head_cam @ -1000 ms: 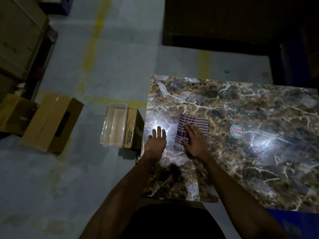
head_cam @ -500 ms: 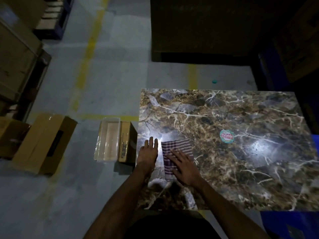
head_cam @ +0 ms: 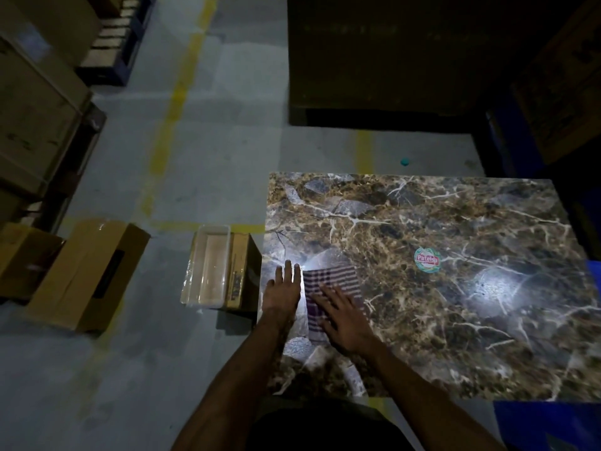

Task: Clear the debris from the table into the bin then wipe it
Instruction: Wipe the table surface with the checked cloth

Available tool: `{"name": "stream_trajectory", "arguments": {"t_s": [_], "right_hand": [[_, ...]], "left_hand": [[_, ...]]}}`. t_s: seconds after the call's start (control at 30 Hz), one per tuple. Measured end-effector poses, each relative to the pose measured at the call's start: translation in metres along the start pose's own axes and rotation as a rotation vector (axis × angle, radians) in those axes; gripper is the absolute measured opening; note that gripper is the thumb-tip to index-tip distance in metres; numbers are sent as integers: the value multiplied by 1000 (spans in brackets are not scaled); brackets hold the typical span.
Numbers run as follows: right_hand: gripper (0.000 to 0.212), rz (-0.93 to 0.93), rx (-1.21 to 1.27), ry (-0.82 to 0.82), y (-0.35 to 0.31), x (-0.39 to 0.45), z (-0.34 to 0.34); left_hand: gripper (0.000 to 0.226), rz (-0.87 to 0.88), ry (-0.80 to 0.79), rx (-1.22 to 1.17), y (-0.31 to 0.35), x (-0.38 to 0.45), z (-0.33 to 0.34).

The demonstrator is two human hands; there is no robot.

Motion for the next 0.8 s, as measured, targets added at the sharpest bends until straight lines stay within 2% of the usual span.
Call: {"name": "stream_trajectory", "arguments": {"t_s": [0.1, 0.27, 0.43, 0.6, 0.8], "right_hand": [[59, 3, -7, -16, 16, -7, -11], [68, 168, -2, 23, 12, 26, -21], [68, 95, 20, -26, -12, 4, -4], [64, 3, 15, -76, -2, -21, 0], [72, 126, -45, -85, -11, 0, -7]], "left_hand": [[76, -3, 15, 25, 0, -4, 3], [69, -13, 21, 70, 9, -21, 4], [66, -16, 19, 93, 12, -29, -7], [65, -35, -8, 92, 13, -43, -3], [77, -54, -14, 59, 25, -85, 3]]}}
Point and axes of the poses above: each hand's wrist, its own x-axis towards the middle knuckle, its own z-axis out of the palm, y = z × x, the point moved 6 cm from there along x, towards the middle knuckle, and after that the axes turned 15 degrees about y, right-handed, at the moved point
